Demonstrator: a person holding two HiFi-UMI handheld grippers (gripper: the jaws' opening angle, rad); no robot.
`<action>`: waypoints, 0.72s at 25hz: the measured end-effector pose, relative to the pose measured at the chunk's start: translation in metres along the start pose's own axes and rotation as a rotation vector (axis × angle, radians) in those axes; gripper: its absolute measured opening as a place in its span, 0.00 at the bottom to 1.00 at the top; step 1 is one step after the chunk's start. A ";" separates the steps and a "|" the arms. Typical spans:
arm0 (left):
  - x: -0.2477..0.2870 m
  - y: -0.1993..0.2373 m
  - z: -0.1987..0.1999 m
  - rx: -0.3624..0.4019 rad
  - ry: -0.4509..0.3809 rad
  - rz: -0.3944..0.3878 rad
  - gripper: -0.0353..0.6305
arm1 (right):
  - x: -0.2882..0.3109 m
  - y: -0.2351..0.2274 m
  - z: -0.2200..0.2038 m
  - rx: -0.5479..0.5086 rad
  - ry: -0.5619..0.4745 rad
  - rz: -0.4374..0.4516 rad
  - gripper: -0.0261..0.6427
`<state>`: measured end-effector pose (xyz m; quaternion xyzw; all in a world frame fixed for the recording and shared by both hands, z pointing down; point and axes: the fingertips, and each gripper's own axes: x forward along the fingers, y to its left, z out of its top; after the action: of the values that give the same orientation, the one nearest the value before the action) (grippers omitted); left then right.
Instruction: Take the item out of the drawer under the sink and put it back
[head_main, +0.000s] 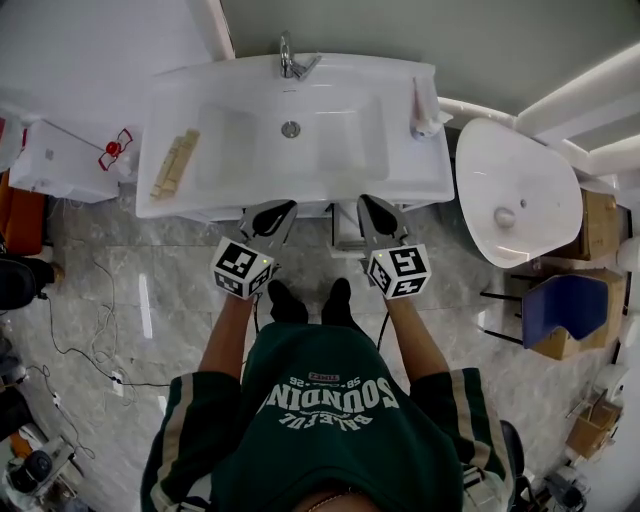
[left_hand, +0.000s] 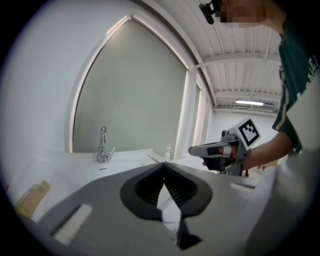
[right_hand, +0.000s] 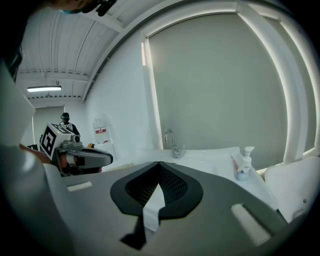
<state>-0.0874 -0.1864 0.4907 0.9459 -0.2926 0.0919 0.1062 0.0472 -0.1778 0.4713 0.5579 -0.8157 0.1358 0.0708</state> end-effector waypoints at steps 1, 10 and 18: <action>0.002 -0.002 -0.004 -0.005 0.006 -0.003 0.13 | -0.001 -0.002 -0.005 0.011 0.006 0.002 0.04; 0.020 -0.029 -0.057 -0.078 0.088 -0.038 0.13 | -0.021 -0.018 -0.075 0.029 0.135 -0.002 0.04; 0.035 -0.052 -0.091 -0.107 0.140 -0.062 0.13 | -0.021 -0.038 -0.151 -0.040 0.326 0.038 0.14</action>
<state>-0.0395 -0.1398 0.5782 0.9387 -0.2596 0.1386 0.1792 0.0849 -0.1268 0.6149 0.5113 -0.8064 0.2096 0.2106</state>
